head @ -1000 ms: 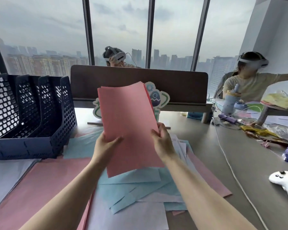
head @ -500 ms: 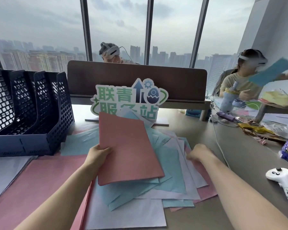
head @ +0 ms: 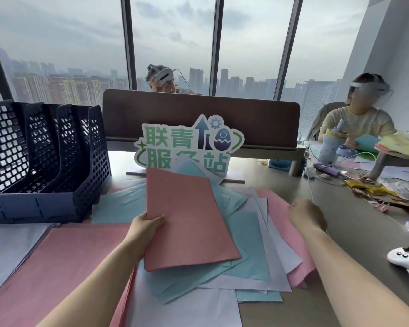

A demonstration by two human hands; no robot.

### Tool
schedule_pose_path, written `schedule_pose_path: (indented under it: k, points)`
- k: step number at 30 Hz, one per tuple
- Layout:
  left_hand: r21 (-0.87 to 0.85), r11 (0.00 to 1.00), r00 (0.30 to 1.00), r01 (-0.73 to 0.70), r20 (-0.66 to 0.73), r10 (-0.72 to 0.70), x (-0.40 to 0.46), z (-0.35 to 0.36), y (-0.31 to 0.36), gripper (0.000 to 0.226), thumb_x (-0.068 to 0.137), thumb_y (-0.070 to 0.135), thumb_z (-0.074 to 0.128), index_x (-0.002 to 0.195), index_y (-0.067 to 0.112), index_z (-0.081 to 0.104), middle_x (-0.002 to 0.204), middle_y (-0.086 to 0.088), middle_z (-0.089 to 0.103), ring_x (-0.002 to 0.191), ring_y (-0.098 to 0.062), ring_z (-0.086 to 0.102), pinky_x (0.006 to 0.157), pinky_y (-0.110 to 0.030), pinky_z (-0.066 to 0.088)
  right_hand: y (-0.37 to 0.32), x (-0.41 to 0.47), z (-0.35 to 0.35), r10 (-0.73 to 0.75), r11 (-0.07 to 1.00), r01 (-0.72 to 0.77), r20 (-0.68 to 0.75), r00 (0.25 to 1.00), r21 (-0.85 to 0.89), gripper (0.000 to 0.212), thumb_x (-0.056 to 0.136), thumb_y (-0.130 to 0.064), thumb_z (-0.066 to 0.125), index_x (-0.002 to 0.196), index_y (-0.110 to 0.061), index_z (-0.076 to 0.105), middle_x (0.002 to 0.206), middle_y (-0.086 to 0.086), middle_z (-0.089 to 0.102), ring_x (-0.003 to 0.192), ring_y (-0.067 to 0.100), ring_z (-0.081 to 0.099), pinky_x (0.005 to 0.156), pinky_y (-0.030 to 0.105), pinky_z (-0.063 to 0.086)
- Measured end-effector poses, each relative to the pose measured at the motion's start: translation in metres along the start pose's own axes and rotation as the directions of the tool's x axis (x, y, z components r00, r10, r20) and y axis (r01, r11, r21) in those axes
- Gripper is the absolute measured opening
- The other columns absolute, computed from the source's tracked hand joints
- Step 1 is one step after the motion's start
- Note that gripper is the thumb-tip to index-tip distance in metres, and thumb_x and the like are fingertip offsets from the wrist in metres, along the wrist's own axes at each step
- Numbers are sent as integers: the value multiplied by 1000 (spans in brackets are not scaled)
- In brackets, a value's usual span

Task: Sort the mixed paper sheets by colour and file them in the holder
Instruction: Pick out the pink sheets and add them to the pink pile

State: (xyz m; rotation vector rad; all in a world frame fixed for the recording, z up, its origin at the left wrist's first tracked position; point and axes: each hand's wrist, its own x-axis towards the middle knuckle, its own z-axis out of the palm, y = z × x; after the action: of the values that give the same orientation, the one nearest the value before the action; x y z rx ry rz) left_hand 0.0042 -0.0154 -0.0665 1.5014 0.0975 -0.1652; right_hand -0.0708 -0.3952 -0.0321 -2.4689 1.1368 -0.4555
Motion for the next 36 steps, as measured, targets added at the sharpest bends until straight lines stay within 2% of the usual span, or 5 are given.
schedule_pose_path:
  k: [12, 21, 28, 32, 36]
  points:
    - [-48, 996, 997, -78, -4, 77, -6, 0, 6, 28, 93, -4, 48, 94, 17, 65, 70, -3, 73, 60, -22, 67, 58, -33, 60, -105, -47, -98, -395, 702, 701, -749, 531, 127, 17, 100, -22, 50, 98, -15, 65, 82, 9, 70, 71, 36, 63, 57, 33, 36]
    - [-27, 990, 990, -140, -11, 139, -7, -7, 9, 28, 99, 39, 50, 94, 16, 66, 93, -9, 70, 83, -25, 63, 81, -45, 55, -134, -66, -18, -257, 716, 387, -297, 920, 580, 15, 95, -14, 53, 91, -10, 67, 95, 9, 70, 86, 25, 59, 67, 26, 31]
    - [-254, 951, 978, -174, 72, 197, -21, -7, 39, 35, 103, 42, 38, 108, 24, 67, 101, -4, 75, 87, -21, 70, 80, -42, 59, -129, -83, 46, -141, 703, -6, 147, 979, 711, 20, 100, -27, 46, 102, -11, 59, 97, 10, 61, 87, 27, 54, 74, 32, 40]
    - [-174, 926, 919, -334, 157, 361, -28, -8, 54, 29, 85, 11, 71, 111, 22, 66, 99, -4, 75, 81, -18, 71, 69, -33, 59, -140, -97, 37, -153, 561, 131, -53, 987, 817, 10, 99, -22, 51, 98, -14, 57, 98, 8, 63, 86, 23, 54, 75, 27, 38]
    - [-111, 828, 814, -549, 154, 560, -34, -6, 71, 36, 84, -6, 62, 108, 21, 64, 91, 4, 74, 81, -13, 68, 73, -31, 57, -151, -112, 20, -239, 283, 207, -140, 961, 937, 17, 94, -24, 59, 110, -25, 55, 91, 3, 68, 78, 17, 58, 72, 32, 46]
